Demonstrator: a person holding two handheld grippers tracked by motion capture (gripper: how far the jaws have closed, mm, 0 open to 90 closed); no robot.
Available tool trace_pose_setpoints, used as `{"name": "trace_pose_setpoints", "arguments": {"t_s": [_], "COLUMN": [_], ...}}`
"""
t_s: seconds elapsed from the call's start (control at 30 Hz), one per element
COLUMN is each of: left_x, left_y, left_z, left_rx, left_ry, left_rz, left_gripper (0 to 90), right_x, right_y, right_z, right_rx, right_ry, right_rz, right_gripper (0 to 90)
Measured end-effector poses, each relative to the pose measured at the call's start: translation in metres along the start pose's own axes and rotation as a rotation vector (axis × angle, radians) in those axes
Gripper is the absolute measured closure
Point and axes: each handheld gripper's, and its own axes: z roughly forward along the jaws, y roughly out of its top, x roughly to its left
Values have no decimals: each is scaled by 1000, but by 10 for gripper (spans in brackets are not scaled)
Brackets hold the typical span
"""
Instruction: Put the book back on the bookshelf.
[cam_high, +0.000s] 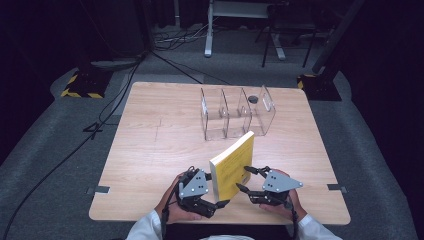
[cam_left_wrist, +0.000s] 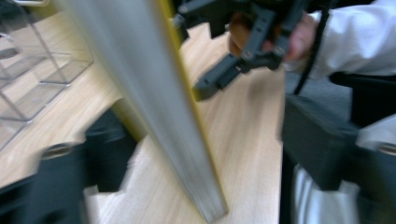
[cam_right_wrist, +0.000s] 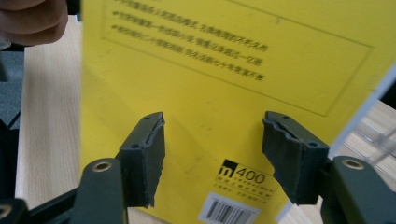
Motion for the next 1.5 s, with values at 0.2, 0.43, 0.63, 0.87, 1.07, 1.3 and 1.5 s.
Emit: {"name": "trace_pose_setpoints", "arguments": {"t_s": [0.2,0.43,0.63,0.87,1.07,1.3,1.5], "left_x": [-8,-1,3,10,11,13,17], "left_y": [4,5,5,1,0,-5,-8], "left_z": [6,10,6,-6,-19,-31,-37], "left_rx": [-5,-16,-13,2,28,45,49], "left_ry": [64,124,166,101,-12,-54,-22], "left_rz": [-2,-31,-16,19,104,119,114], "left_gripper": [182,458,638,703,737,747,730], "right_x": [9,1,-1,-29,-53,-46,-29], "right_y": [-1,-3,-4,-9,-6,7,11], "right_z": [7,6,6,-11,-22,-13,-3], "right_rx": [10,-6,-10,-51,-89,-82,-46], "right_ry": [-20,-6,-30,-67,62,261,312], "right_rz": [-33,6,17,86,127,46,-21], "right_gripper": [407,408,419,414,346,343,464]}}
